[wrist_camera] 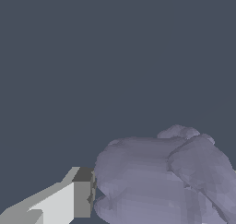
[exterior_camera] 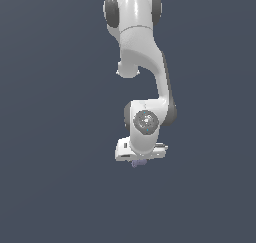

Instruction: Pick up the object and move it to a goal position.

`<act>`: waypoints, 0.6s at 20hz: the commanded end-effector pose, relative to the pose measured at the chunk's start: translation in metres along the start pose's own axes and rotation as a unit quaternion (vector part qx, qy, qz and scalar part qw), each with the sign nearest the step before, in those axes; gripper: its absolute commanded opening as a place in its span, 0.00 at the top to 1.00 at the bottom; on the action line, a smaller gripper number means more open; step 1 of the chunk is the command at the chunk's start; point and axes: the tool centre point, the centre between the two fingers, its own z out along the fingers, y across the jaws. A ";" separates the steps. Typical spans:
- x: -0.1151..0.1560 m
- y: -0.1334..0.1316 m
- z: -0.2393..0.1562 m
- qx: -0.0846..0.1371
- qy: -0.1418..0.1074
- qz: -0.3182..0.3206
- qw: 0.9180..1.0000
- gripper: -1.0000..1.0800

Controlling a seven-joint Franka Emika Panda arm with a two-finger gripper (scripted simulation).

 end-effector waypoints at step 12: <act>-0.003 -0.029 -0.010 0.000 0.000 0.000 1.000 1.00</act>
